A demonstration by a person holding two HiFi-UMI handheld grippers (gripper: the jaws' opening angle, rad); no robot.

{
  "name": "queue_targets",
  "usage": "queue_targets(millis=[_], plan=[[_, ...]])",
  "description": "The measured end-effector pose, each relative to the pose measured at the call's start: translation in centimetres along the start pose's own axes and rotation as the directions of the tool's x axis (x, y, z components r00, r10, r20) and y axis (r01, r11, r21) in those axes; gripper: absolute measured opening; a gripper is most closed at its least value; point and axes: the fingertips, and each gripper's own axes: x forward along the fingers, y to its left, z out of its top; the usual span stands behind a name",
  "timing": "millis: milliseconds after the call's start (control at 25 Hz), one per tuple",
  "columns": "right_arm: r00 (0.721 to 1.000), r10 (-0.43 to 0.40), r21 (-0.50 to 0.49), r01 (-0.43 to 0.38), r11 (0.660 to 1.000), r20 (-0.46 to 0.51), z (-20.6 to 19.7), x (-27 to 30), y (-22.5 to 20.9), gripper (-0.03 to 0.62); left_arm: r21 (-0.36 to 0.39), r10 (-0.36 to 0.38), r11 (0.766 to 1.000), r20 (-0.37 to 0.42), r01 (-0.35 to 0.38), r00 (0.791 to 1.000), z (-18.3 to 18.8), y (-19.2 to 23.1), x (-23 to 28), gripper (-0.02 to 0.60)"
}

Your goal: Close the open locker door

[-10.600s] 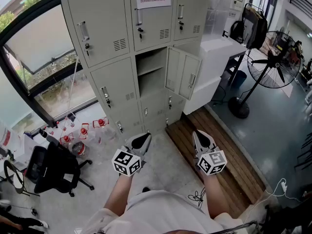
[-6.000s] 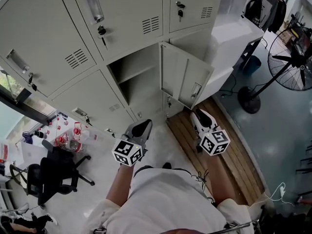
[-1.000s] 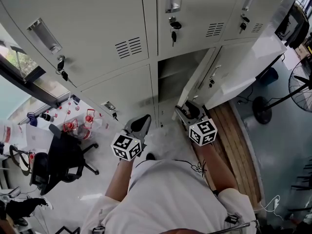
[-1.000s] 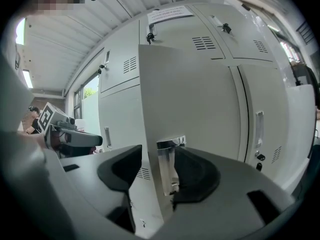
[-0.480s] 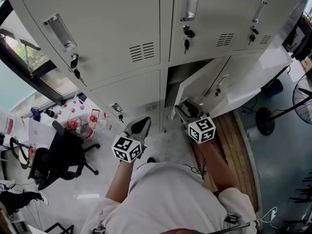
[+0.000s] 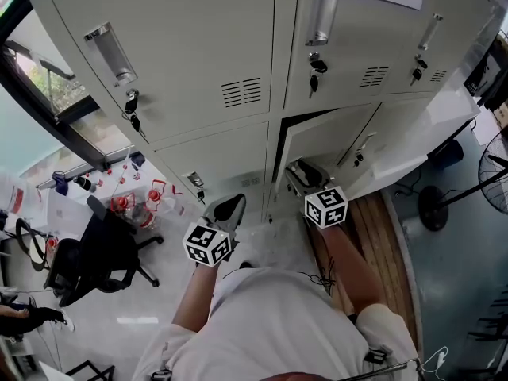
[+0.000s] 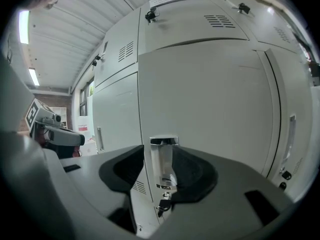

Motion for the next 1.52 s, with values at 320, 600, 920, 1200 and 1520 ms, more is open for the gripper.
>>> queue_targets(millis=[320, 600, 920, 1200, 1520], plan=[[1.000, -0.013, -0.005, 0.013, 1.000, -0.011, 0.5, 1.8, -0.8, 0.166, -0.004, 0.017, 1.000, 0.008, -0.017, 1.000, 0.3, 0.8, 0.1, 0.015], [1.000, -0.023, 0.001, 0.023, 1.000, -0.012, 0.7, 2.9, -1.5, 0.147, -0.011, 0.032, 0.999, 0.012, -0.032, 0.999, 0.1, 1.1, -0.1, 0.015], [0.999, -0.033, 0.015, 0.034, 0.999, -0.010, 0.9, 3.4, -1.8, 0.135, -0.014, 0.044, 0.999, 0.004, -0.044, 0.999, -0.1, 1.3, -0.6, 0.015], [0.999, -0.040, 0.022, 0.041, 0.999, -0.019, 0.8, 2.3, -1.5, 0.135, -0.014, 0.034, 0.999, -0.009, -0.034, 0.999, -0.3, 0.7, -0.8, 0.015], [0.996, -0.080, 0.013, 0.081, 0.997, -0.039, 1.0, -2.0, -1.0, 0.092, -0.019, -0.018, 1.000, -0.023, 0.017, 1.000, -0.6, -1.1, 0.5, 0.015]])
